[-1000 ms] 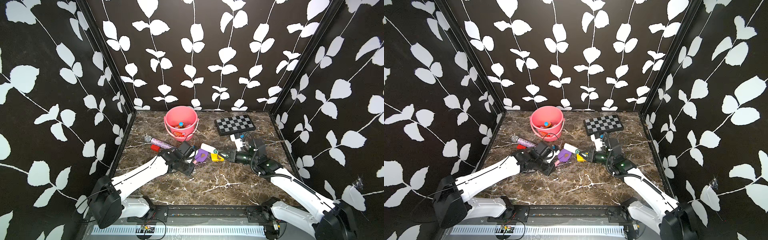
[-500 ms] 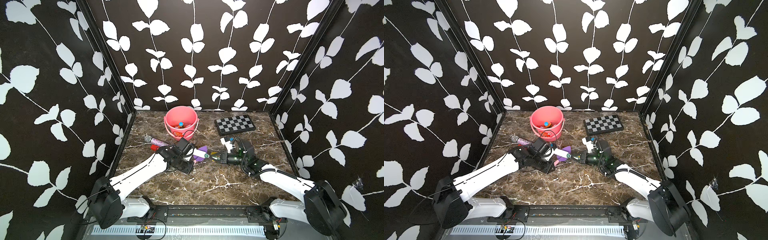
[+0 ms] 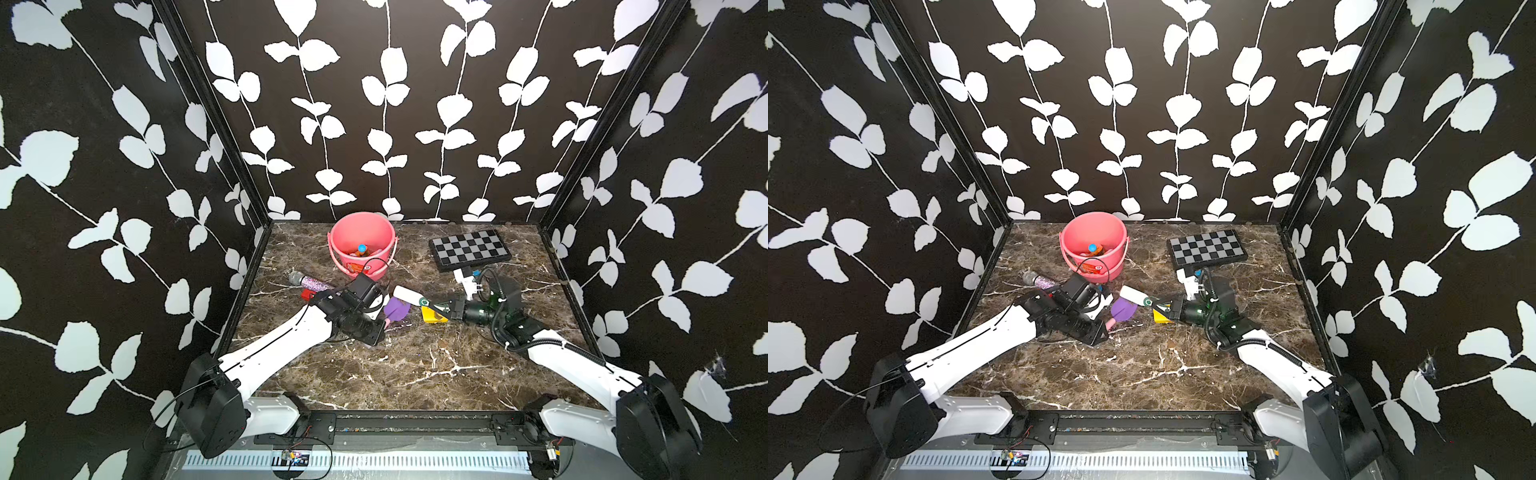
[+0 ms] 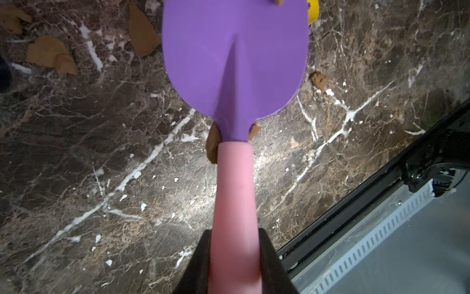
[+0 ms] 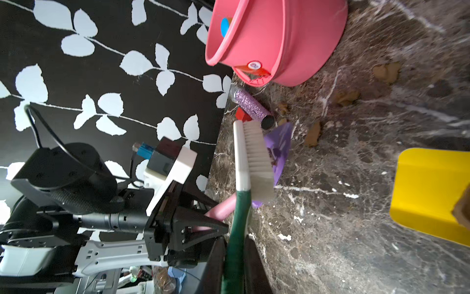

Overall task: Brush the soil off the hand trowel and place it into the bucket
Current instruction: Brush off the soil from the hand trowel.

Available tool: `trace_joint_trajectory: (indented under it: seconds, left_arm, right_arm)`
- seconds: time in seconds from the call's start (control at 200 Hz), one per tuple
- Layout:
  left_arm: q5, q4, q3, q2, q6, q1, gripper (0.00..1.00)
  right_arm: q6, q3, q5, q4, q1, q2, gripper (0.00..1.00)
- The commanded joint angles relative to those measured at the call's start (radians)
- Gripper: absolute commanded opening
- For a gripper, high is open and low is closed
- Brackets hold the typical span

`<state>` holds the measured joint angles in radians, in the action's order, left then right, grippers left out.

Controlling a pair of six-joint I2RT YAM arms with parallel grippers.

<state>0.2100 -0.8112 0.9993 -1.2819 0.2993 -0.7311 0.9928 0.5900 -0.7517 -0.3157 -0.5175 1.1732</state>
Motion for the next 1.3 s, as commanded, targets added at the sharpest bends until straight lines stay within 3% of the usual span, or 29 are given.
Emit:
trace_joint_trajectory:
  seconds: [0.0,0.26,0.431,0.571,0.791,1.051,1.171,1.297]
  left_arm:
    - [0.017,-0.006,0.007,0.006,-0.002,0.012,0.0]
    - [0.027,-0.001,-0.002,0.015,-0.002,0.022,0.0]
    - [0.025,-0.006,-0.024,0.018,-0.008,0.024,0.0]
    - [0.019,-0.011,-0.048,0.022,-0.02,0.067,0.0]
    - [0.029,0.0,-0.067,0.021,-0.024,0.086,0.0]
    - [0.074,0.019,-0.065,0.029,-0.006,0.085,0.0]
    - [0.086,0.031,-0.076,0.047,0.006,0.086,0.0]
    - [0.089,0.041,-0.086,0.058,0.014,0.085,0.0]
  right_arm:
    - [0.036,-0.004,-0.002,-0.115,-0.053,0.032,0.0]
    - [0.017,-0.021,0.012,-0.14,-0.068,0.114,0.0]
    - [-0.011,-0.006,0.0,-0.071,0.039,0.043,0.0]
    - [-0.036,0.024,-0.01,-0.02,0.058,0.002,0.0]
    - [0.004,-0.006,0.012,-0.088,-0.01,0.014,0.0]
    - [0.07,-0.036,0.033,-0.275,-0.113,0.174,0.0]
    - [0.037,-0.022,0.035,-0.254,-0.084,0.196,0.0]
    - [0.016,-0.028,0.013,-0.215,0.013,0.162,0.0]
